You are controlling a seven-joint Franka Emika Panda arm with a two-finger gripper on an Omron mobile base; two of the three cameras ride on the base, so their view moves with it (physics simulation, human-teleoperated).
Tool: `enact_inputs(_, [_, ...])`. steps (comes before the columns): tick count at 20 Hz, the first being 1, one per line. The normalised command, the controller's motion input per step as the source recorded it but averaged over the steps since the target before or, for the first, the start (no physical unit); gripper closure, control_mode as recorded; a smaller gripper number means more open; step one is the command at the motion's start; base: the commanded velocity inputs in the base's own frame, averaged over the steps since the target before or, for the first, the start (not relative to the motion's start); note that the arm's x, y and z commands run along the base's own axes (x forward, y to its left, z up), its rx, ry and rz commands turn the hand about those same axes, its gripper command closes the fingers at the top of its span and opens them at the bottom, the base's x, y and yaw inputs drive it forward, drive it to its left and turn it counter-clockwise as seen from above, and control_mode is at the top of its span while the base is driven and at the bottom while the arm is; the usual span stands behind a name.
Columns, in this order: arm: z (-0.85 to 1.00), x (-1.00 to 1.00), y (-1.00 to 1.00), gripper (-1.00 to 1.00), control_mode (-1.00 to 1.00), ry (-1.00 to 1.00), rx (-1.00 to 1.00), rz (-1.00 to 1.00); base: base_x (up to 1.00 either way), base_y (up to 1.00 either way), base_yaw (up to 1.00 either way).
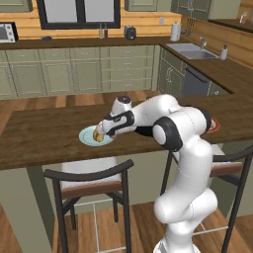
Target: Place one bun and one sausage from the bowl on each plate.
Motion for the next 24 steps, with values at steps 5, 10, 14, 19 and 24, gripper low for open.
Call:
enact_inputs(5, [-0.16, 0.39, 0.10, 1.00, -1.00, 0.00, 0.00, 0.00, 0.00, 0.00, 0.00])
enact_inputs(10, [-0.26, 0.42, 0.00, 1.00, -1.00, 0.00, 0.00, 0.00, 0.00, 0.00, 0.00])
enact_inputs(14, [-0.38, 0.31, 0.06, 1.00, -1.00, 0.00, 0.00, 0.00, 0.00, 0.00, 0.00])
enact_inputs(19, [-0.34, 0.12, 0.14, 1.00, -1.00, 0.00, 0.00, 0.00, 0.00, 0.00, 0.00])
enact_inputs(24, [-0.04, 0.01, 0.10, -1.00, -1.00, 0.00, 0.00, 0.00, 0.00, 0.00, 0.00])
